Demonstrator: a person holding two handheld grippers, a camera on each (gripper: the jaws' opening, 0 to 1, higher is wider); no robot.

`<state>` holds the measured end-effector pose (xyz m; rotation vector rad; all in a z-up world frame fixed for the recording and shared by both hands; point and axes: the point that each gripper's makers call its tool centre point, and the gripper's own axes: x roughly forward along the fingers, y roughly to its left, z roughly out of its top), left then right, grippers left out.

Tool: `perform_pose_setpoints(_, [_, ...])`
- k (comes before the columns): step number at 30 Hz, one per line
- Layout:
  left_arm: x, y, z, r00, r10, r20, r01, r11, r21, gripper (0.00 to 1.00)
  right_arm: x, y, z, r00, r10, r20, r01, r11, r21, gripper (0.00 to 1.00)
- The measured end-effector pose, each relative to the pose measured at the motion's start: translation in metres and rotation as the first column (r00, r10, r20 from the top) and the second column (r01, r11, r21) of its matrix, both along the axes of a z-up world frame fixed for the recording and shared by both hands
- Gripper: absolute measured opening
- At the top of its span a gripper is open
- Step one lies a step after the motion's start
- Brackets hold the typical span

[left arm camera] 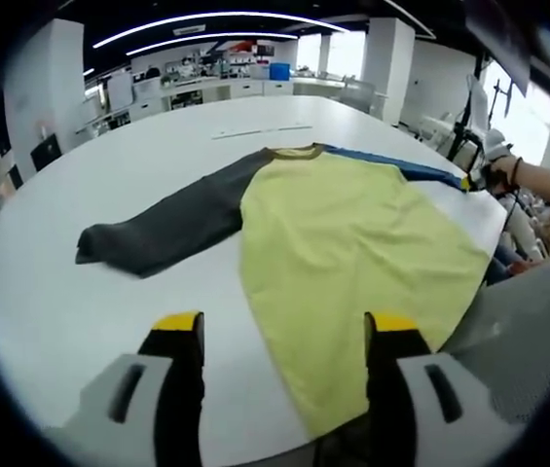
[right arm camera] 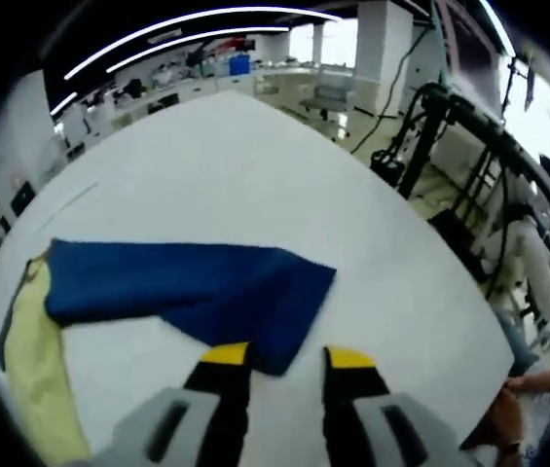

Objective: Fold the garment on the visible template until the final outline fits inside the template.

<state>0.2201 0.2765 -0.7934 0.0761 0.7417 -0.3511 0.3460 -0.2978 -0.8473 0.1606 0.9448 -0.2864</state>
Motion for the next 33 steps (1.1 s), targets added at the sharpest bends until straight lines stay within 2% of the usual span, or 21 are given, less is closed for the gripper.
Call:
perform_pose_setpoints(4, [-0.001,0.002,-0.001,1.0,0.001,-0.002,-0.001,1.0,0.002,0.64,-0.006,0.004,0.002,1.0,-0.02,0.004,0.02,1.0,-0.001,0.17])
perform_pose_setpoints(11, [0.0,0.002,0.003,1.0,0.005,0.005,-0.005,1.0,0.003,0.63,-0.001,0.0,0.0,1.0,0.004,-0.005,-0.004,1.0,0.009,0.0])
perform_pose_setpoints(13, [0.0,0.001,0.004,1.0,0.005,0.005,-0.005,1.0,0.003,0.63,0.002,-0.003,0.0,1.0,0.014,-0.007,-0.014,1.0,0.019,0.0])
perform_pose_setpoints(18, [0.0,0.003,0.003,1.0,0.003,0.004,-0.003,1.0,0.01,0.63,0.003,-0.008,0.009,0.998,0.063,-0.015,-0.063,0.998,-0.016,0.0])
perform_pose_setpoints(23, [0.001,-0.001,0.006,1.0,-0.002,0.005,0.002,1.0,0.013,0.63,0.01,-0.026,0.019,0.995,0.101,-0.015,-0.102,0.992,-0.079,0.0])
perform_pose_setpoints(26, [0.002,-0.001,0.004,1.0,-0.007,0.006,0.007,1.0,0.013,0.63,0.014,-0.03,0.026,0.993,0.117,-0.002,-0.117,0.99,-0.077,0.0])
perform_pose_setpoints(33, [0.004,-0.001,0.005,1.0,-0.014,0.011,0.014,1.0,0.014,0.64,0.009,-0.022,0.021,0.992,0.127,-0.011,-0.127,0.991,-0.033,0.0])
